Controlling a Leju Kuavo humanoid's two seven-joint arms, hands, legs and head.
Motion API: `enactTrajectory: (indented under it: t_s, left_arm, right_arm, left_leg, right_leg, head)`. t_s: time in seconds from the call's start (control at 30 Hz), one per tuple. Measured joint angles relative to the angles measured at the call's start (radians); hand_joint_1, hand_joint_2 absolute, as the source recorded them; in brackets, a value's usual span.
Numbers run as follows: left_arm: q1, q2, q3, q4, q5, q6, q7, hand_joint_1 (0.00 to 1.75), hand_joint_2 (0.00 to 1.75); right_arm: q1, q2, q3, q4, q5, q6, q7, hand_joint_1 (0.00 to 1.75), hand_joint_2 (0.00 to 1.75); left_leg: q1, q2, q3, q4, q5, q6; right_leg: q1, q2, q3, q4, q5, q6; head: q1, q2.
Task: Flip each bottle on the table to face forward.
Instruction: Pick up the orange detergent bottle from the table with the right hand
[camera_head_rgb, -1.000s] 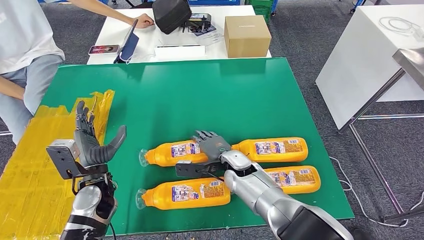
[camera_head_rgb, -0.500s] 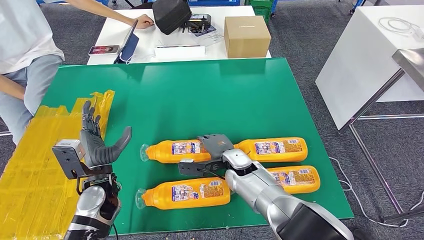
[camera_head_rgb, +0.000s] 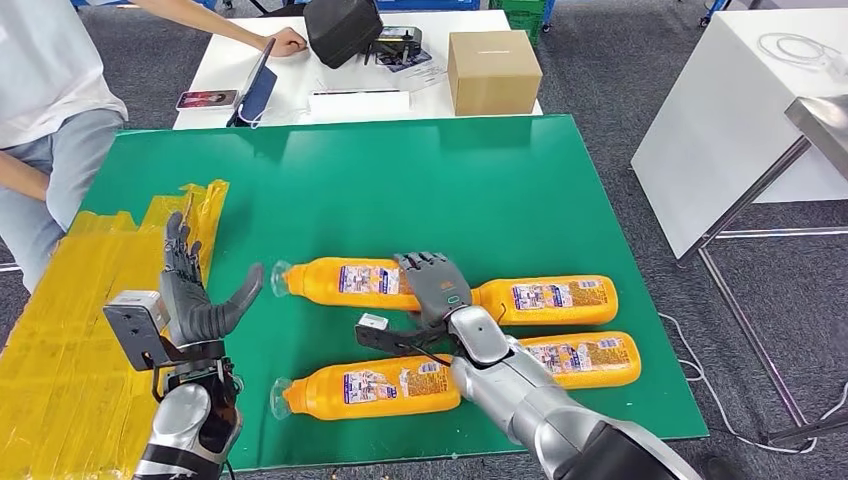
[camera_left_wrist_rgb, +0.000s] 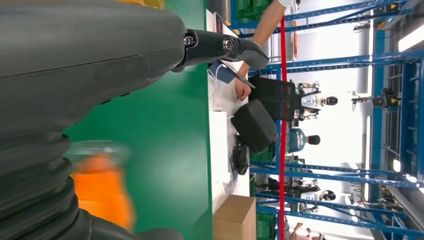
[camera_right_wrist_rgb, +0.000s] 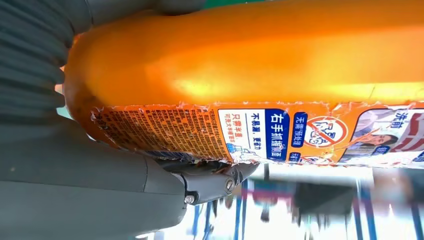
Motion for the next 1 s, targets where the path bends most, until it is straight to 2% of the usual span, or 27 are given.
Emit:
enactTrajectory:
  t_s: [0.07, 0.13, 0.37, 0.47, 0.57, 0.67, 0.8, 0.9, 1.0]
  left_arm:
    - [0.013, 0.0, 0.0, -0.013, -0.008, 0.0, 0.002, 0.0, 1.75]
    - [0.023, 0.0, 0.0, -0.021, -0.01, 0.001, 0.002, 0.0, 1.75]
    - [0.037, 0.0, 0.0, -0.035, -0.012, 0.001, 0.003, 0.0, 1.75]
    - [0.039, 0.0, -0.001, -0.037, -0.019, -0.002, 0.006, 0.0, 1.75]
    - [0.043, 0.001, -0.005, -0.041, -0.015, -0.043, 0.028, 0.0, 1.75]
    - [0.044, 0.007, -0.026, -0.043, 0.031, -0.146, 0.068, 0.0, 1.75]
    - [0.038, 0.024, -0.075, -0.044, 0.132, -0.313, 0.125, 0.0, 1.75]
    - [0.028, 0.036, -0.112, -0.044, 0.165, -0.359, 0.141, 0.0, 1.75]
    - [0.02, 0.043, -0.137, -0.045, 0.173, -0.365, 0.145, 0.0, 1.75]
  right_arm:
    - [0.025, -0.003, -0.044, -0.044, -0.023, -0.084, -0.039, 1.75, 1.75]
    - [0.047, -0.006, -0.089, -0.087, -0.038, -0.119, -0.066, 1.75, 1.75]
    - [0.098, -0.014, -0.18, -0.182, -0.05, -0.126, -0.106, 1.75, 1.75]
    - [0.144, -0.01, -0.249, -0.258, -0.095, -0.129, -0.198, 1.75, 1.75]
    - [0.204, -0.005, -0.316, -0.359, -0.232, -0.12, -0.298, 1.75, 1.75]
    - [0.267, -0.005, -0.351, -0.473, -0.414, -0.057, -0.368, 1.74, 1.75]
    - [0.341, -0.006, -0.36, -0.593, -0.633, 0.116, -0.438, 1.75, 1.75]
    - [0.379, -0.005, -0.358, -0.657, -0.714, 0.198, -0.47, 1.75, 1.75]
    - [0.402, -0.005, -0.353, -0.7, -0.732, 0.22, -0.479, 1.74, 1.75]
  left_leg:
    - [0.0, 0.0, -0.001, 0.0, 0.0, 0.0]
    - [0.0, 0.0, -0.001, 0.0, 0.0, 0.0]
    - [0.0, 0.0, -0.001, 0.0, 0.0, 0.0]
    - [0.0, 0.0, -0.001, 0.0, 0.0, 0.0]
    - [0.0, -0.001, -0.002, 0.0, 0.0, 0.0]
    - [0.0, -0.001, -0.003, 0.0, 0.0, 0.0]
    - [0.0, 0.0, -0.003, 0.0, 0.0, 0.0]
    - [0.0, 0.0, -0.003, 0.0, 0.0, 0.0]
    - [0.0, 0.0, -0.003, 0.0, 0.0, 0.0]
  right_leg:
    - [0.0, 0.0, -0.001, 0.0, 0.0, 0.0]
    - [0.0, 0.0, -0.001, 0.0, 0.0, 0.0]
    - [0.0, 0.0, -0.001, 0.0, 0.0, 0.0]
    - [0.0, 0.0, -0.001, 0.0, 0.0, 0.0]
    - [0.0, 0.0, -0.002, 0.0, 0.0, 0.0]
    - [0.0, 0.0, -0.002, 0.0, 0.0, 0.0]
    - [0.0, 0.0, -0.003, 0.0, 0.0, 0.0]
    - [0.0, 0.0, -0.003, 0.0, 0.0, 0.0]
    - [0.0, 0.0, -0.003, 0.0, 0.0, 0.0]
  head:
    - [0.0, 0.0]
    - [0.0, 0.0]
    - [0.0, 0.0]
    - [0.0, 0.0]
    - [0.0, 0.0]
    - [0.0, 0.0]
    - [0.0, 0.0]
    - [0.0, 0.0]
    - [0.0, 0.0]
